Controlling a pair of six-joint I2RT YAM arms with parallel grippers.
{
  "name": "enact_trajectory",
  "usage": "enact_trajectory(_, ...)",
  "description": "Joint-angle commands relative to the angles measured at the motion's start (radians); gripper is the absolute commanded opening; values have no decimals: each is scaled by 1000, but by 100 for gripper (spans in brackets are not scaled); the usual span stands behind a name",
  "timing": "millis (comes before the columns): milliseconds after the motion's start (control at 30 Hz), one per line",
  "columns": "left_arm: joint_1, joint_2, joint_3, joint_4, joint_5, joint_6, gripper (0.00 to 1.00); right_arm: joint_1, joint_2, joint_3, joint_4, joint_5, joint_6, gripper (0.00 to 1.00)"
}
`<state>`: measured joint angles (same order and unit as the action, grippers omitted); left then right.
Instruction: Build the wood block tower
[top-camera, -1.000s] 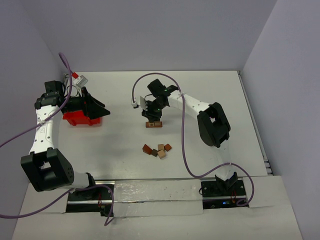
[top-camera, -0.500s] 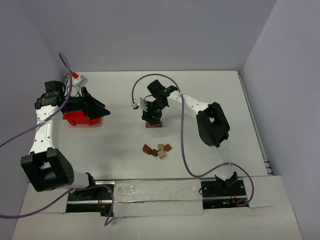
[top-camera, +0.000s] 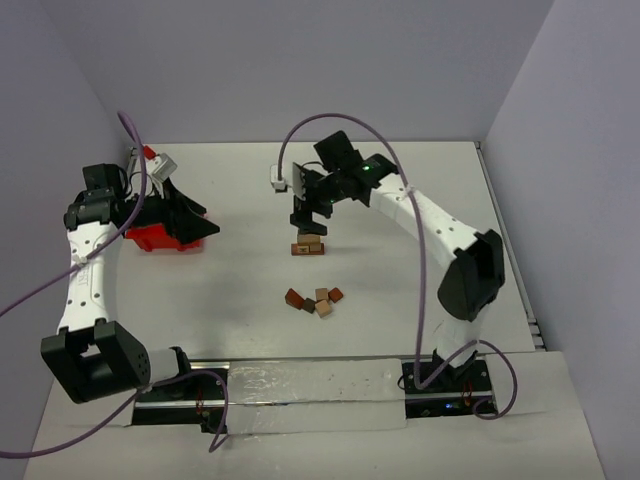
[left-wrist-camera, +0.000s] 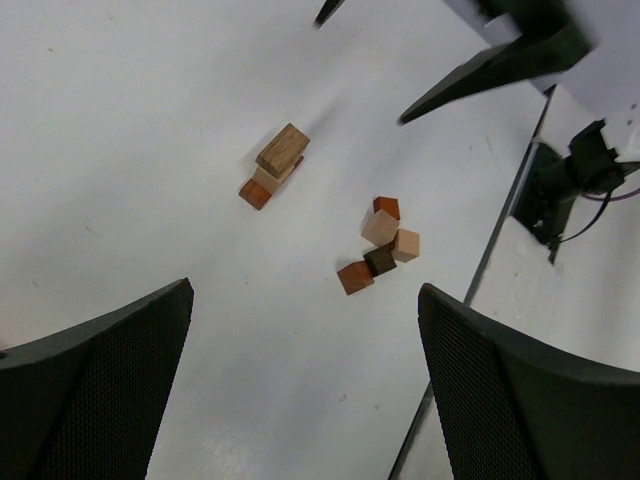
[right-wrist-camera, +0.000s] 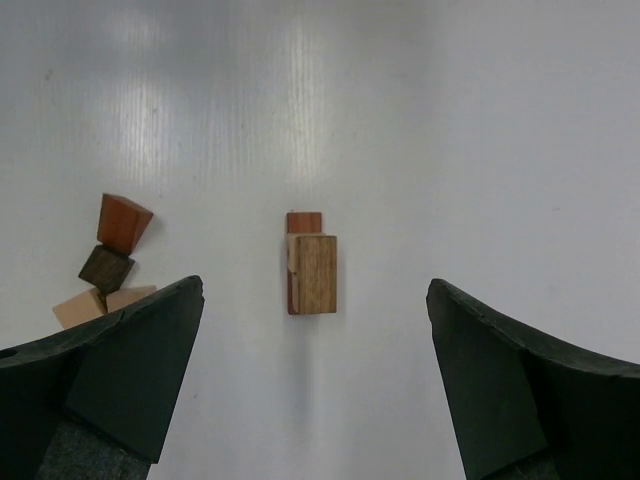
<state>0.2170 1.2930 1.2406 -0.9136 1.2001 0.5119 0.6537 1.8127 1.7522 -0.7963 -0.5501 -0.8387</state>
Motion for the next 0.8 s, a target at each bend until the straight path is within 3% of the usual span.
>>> enact_trajectory(0,-97,-58,-28,16,-108,88,99,-34,-185,-82,7,-38,54,100)
enact_trajectory(100,-214,-94,-68,55,-213,109,99,-86,-282,-178,25,-58,81,100)
enact_trajectory(167,-386,-125,-100,91,-311,113,99,-165,-378,-285,40,-88,95,100)
enact_trajectory(233,-477,-133,-108,111,-386,129,99,-222,-434,-345,49,-125,110,100)
enact_trajectory(367,-671,-65,-99,117,-449,153,98,-353,-556,-506,58,-183,127,100)
enact_trajectory(533,-808,86,-18,89,-455,236,92,-457,-680,-700,61,-200,116,100)
enact_trajectory(767,-912,233,82,-18,-440,564,82,-513,-725,-782,69,-221,147,100)
